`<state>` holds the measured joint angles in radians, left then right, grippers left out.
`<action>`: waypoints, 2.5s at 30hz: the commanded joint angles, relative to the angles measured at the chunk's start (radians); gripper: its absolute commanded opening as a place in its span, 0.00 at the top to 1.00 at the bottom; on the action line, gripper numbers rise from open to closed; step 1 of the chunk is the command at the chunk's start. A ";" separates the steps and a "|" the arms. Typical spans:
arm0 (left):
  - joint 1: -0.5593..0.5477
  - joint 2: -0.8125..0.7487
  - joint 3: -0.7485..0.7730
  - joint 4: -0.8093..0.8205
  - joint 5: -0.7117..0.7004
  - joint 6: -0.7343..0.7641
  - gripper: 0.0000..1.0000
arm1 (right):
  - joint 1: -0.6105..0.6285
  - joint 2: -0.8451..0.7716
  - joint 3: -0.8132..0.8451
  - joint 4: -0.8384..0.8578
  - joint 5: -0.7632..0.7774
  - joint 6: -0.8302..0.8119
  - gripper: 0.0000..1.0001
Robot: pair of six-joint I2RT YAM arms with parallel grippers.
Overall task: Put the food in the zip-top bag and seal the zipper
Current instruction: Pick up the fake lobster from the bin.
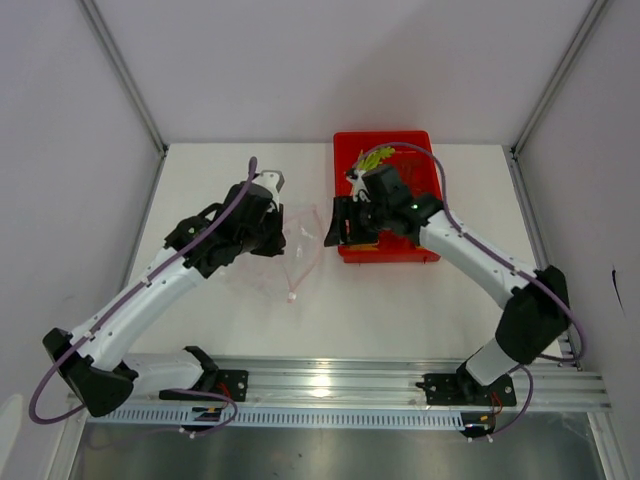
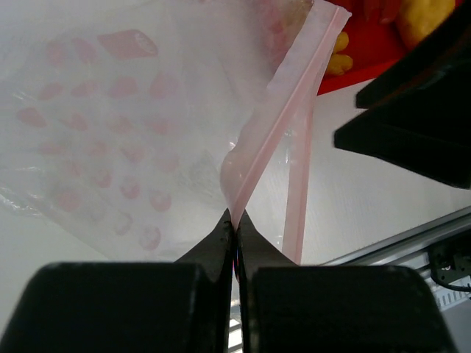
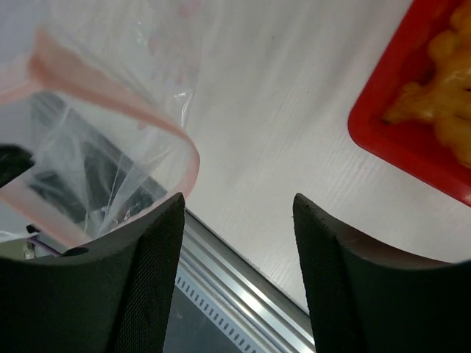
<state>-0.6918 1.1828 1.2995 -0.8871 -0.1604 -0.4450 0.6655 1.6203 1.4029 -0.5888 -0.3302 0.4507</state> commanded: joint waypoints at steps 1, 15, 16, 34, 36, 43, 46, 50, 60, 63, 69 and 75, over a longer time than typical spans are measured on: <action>0.018 -0.006 -0.015 0.085 0.039 0.035 0.99 | -0.056 -0.132 -0.039 -0.034 0.066 0.002 0.36; 0.034 -0.069 -0.111 0.214 0.153 0.040 1.00 | -0.432 0.031 0.074 0.057 0.201 -0.063 0.32; 0.034 -0.074 -0.121 0.214 0.153 0.040 0.99 | -0.438 0.064 0.096 0.049 0.238 -0.072 0.33; 0.034 -0.089 -0.178 0.283 0.171 0.057 0.99 | -0.533 0.421 0.318 0.015 0.318 -0.136 0.38; 0.034 -0.084 -0.169 0.277 0.167 0.060 0.99 | -0.544 0.443 0.321 0.024 0.281 -0.130 0.40; 0.032 -0.083 -0.166 0.274 0.167 0.058 0.99 | -0.547 0.498 0.312 0.064 0.232 -0.098 0.48; 0.032 -0.083 -0.160 0.275 0.167 0.060 0.99 | -0.547 0.513 0.318 0.084 0.217 -0.086 0.51; 0.034 -0.084 -0.158 0.278 0.176 0.055 0.99 | -0.555 0.533 0.335 0.103 0.178 -0.060 0.60; 0.034 -0.084 -0.157 0.275 0.170 0.061 0.99 | -0.560 0.564 0.367 0.115 0.135 -0.003 0.96; 0.034 -0.089 -0.161 0.274 0.167 0.057 0.99 | -0.560 0.546 0.351 0.142 0.115 0.023 1.00; 0.035 -0.098 -0.154 0.274 0.182 0.042 0.99 | -0.564 0.452 0.320 0.219 0.082 0.150 1.00; 0.035 -0.107 -0.154 0.264 0.180 0.013 1.00 | -0.587 0.326 0.269 0.287 0.040 0.272 1.00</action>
<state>-0.6651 1.0981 1.1053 -0.6376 0.0078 -0.4114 0.0952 2.0911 1.6802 -0.4126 -0.2348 0.6128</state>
